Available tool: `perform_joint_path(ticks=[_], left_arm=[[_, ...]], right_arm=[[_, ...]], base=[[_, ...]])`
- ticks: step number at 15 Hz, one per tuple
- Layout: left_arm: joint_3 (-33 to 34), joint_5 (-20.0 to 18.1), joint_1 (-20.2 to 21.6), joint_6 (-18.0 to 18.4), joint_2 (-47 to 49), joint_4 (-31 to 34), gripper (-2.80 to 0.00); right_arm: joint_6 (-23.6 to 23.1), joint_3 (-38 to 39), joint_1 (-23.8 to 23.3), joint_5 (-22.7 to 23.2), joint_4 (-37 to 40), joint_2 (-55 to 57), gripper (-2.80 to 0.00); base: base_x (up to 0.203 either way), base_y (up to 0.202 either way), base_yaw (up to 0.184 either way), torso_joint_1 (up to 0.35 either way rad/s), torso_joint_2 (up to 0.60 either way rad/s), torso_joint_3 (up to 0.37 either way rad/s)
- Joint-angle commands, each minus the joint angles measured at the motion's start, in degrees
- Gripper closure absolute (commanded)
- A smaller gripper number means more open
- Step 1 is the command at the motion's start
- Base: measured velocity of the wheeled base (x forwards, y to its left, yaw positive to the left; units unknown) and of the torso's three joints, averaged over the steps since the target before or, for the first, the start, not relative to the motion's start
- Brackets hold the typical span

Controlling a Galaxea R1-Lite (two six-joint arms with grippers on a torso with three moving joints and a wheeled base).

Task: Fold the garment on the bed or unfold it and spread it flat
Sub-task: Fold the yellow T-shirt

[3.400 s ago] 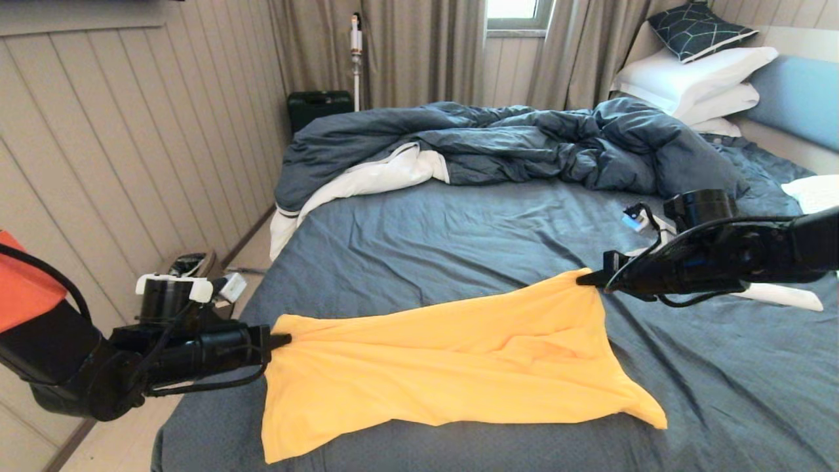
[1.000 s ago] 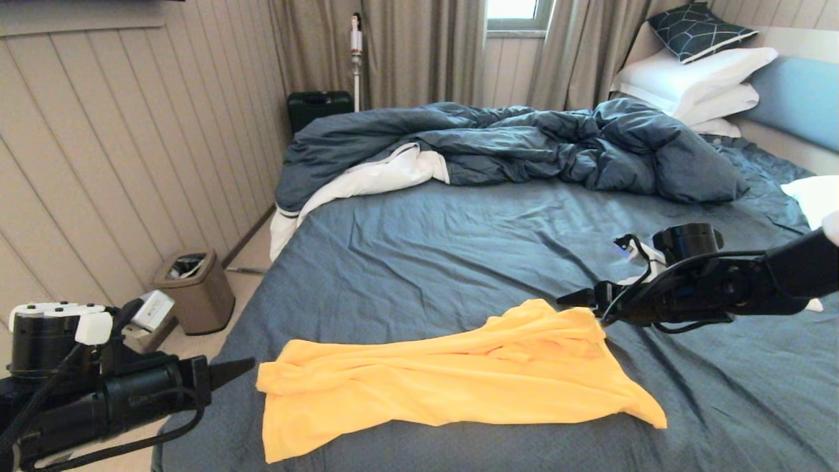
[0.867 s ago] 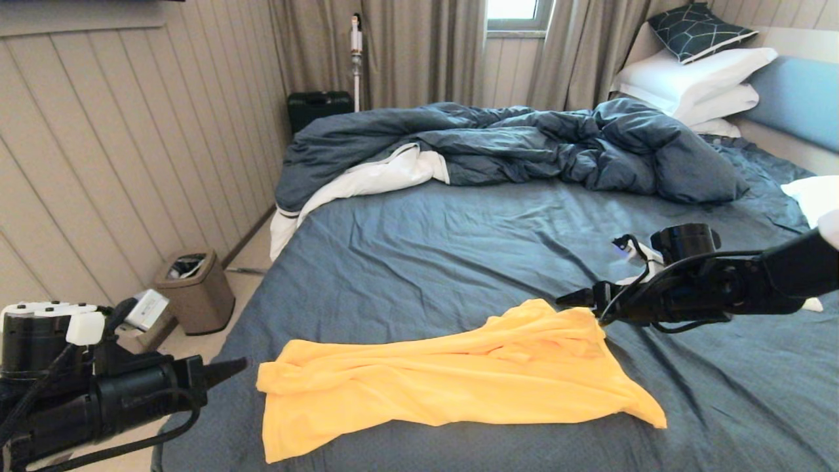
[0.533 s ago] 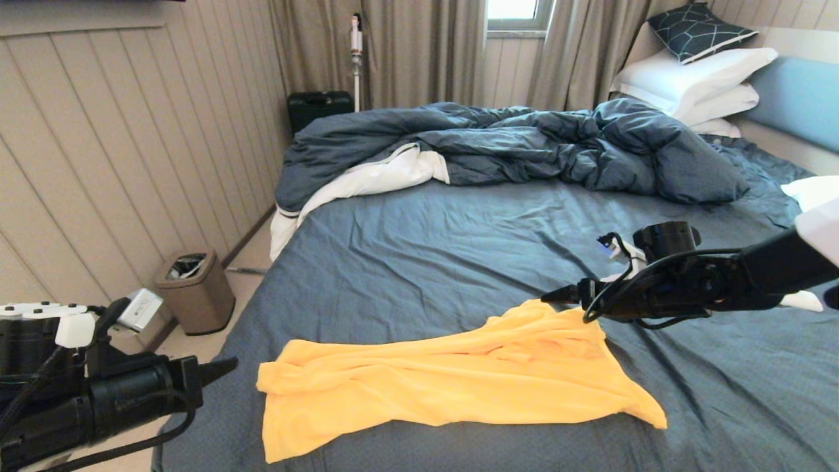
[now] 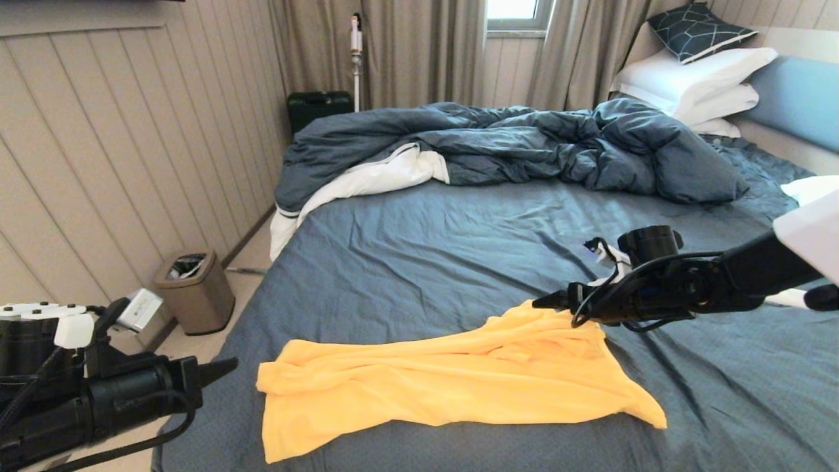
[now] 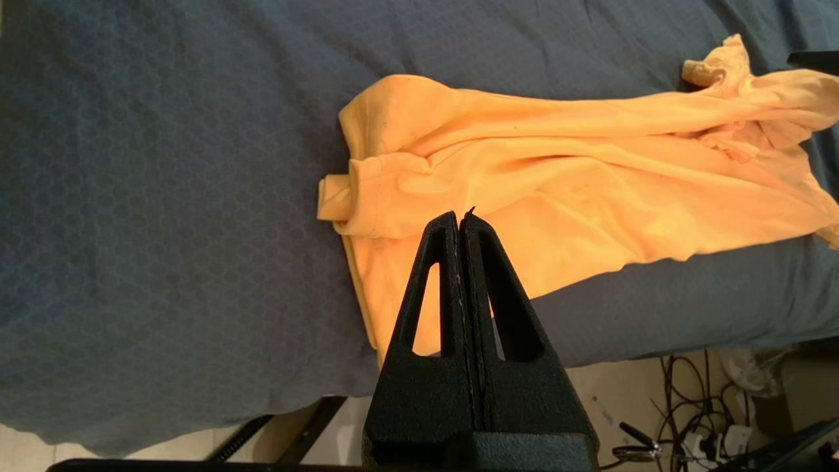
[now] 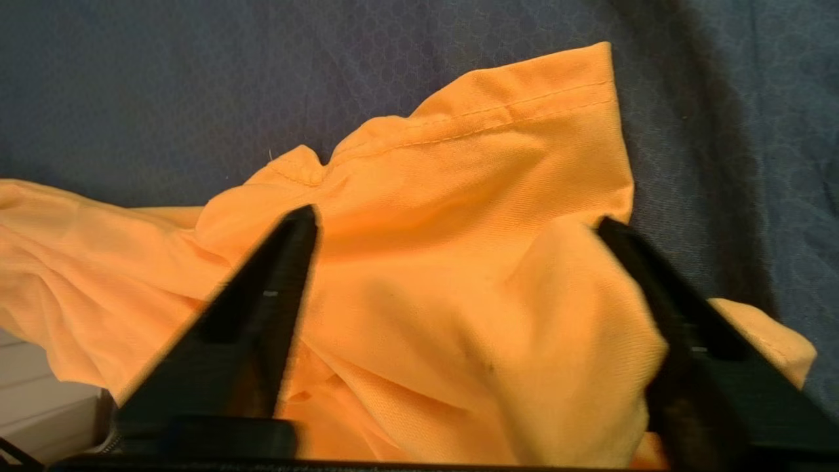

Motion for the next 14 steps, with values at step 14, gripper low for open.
perform_joint_path(ticks=[14], left_arm=[[2.02,-0.77,-0.06,-0.33,-2.01,-0.6,0.0]], right_arm=[[-1.19,10.25,0.47,0.26,-0.91,-11.16,0.0]], base=[[0.0,0.0,0.0,0.0,0.0,0.0]])
